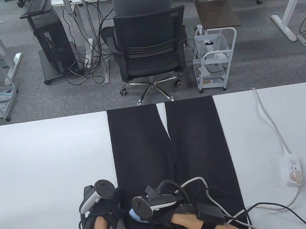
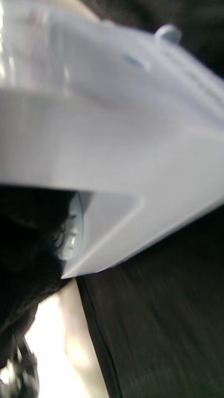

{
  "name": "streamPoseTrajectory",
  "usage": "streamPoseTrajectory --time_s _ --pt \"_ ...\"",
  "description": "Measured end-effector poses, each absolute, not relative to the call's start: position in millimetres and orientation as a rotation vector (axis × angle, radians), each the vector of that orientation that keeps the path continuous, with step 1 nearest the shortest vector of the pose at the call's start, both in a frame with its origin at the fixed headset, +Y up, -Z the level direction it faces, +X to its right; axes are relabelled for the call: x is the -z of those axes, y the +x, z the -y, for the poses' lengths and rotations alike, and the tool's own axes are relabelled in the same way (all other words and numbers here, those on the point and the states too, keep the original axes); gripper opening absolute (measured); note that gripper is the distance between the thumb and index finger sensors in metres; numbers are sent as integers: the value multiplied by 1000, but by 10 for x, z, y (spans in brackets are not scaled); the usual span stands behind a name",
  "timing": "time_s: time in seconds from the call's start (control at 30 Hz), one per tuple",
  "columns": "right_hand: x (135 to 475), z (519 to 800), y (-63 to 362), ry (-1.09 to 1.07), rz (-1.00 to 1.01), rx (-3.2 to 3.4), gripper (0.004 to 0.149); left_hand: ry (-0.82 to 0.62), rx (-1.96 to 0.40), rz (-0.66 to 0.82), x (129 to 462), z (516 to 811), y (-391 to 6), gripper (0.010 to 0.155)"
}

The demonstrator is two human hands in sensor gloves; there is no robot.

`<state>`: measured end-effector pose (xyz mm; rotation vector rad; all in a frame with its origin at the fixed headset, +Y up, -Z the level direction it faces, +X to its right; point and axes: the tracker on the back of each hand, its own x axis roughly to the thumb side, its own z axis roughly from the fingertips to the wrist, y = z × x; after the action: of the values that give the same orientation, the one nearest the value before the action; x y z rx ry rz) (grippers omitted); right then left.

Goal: Iron trousers with electric iron on table

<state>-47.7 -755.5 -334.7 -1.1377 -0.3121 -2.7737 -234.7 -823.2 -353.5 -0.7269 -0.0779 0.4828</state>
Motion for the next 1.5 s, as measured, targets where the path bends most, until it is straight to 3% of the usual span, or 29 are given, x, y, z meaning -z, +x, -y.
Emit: streamPoseTrajectory --time_s 0.2,0.37,0.5,0.67,1.0,1.3,1.37,1.43,1.5 --pt "4151 7574 -498 -900 511 2918 48 -729 -490 86 3532 8236 -2342 93" --pt "4625 7597 -424 -722 467 3008 48 -732 -491 87 3532 8232 -2334 93" --pt "4813 7603 -352 -573 479 3082 48 -733 -494 87 3535 8229 -2333 93" --pt "4800 7612 -327 -512 611 3122 47 -732 -498 81 3529 8229 -2329 92" --pt "4518 7588 -339 -645 878 3053 46 -733 -504 85 3530 8232 -2328 92" --pt "3557 7564 -397 -1061 764 2819 47 -733 -513 94 3535 8237 -2343 92" --pt "3345 7609 -373 -1185 824 2814 47 -733 -514 94 3532 8238 -2342 92" --pt "3109 7598 -351 -1235 612 2762 48 -733 -516 95 3531 8239 -2341 92" --pt "2990 7587 -363 -1278 565 2716 48 -734 -516 96 3529 8239 -2339 92"
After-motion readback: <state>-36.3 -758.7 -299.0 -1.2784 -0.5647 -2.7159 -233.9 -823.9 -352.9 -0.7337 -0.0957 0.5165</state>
